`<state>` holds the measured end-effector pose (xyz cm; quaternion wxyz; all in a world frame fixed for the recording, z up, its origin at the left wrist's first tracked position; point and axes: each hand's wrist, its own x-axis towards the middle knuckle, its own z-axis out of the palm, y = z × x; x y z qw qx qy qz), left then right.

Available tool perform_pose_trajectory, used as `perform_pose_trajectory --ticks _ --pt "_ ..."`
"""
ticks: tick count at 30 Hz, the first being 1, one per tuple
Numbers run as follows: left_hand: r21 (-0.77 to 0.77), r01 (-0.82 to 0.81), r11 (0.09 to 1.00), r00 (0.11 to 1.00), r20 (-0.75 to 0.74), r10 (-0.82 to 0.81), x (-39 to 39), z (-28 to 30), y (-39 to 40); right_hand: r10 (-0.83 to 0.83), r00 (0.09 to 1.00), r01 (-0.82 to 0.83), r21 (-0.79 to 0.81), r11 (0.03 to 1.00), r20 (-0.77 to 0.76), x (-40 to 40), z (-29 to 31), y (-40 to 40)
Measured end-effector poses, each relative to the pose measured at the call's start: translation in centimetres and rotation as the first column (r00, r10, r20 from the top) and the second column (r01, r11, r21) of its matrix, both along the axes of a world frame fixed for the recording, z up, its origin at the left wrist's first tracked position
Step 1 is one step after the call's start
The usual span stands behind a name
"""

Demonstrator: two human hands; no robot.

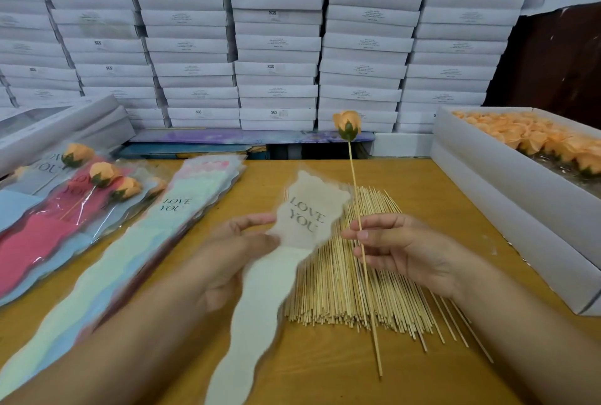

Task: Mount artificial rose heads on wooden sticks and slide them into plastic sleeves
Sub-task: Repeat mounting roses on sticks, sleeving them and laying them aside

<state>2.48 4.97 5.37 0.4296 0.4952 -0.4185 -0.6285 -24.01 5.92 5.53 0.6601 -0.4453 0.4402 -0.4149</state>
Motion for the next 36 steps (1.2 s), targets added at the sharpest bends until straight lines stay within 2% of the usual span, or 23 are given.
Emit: perform_pose_trajectory --ticks 5,11,18,23,36 --pt "0.026 0.092 0.995 0.995 0.036 -0.093 -1.7 -1.5 1.6 -0.035 0.997 0.036 -0.016 0.999 0.065 -0.2 -0.1 -0.2" --pt "0.047 0.253 0.966 0.96 0.114 -0.257 -1.9 -1.0 2.1 -0.062 0.998 0.061 -0.029 0.998 -0.015 -0.1 -0.4 -0.3" --pt "0.022 0.186 0.982 0.982 0.022 -0.187 -3.7 0.6 0.6 0.04 0.997 -0.041 -0.019 0.999 -0.07 0.4 -0.3 0.0" --pt "0.031 0.14 0.99 0.99 -0.028 -0.14 -4.4 -0.4 0.0 0.082 0.994 -0.083 -0.02 0.996 -0.065 0.5 -0.4 0.2" --pt "0.049 0.096 0.994 0.993 -0.07 -0.092 -4.3 -0.8 0.1 0.016 0.998 -0.018 -0.042 0.999 -0.062 0.6 -0.9 -0.2"
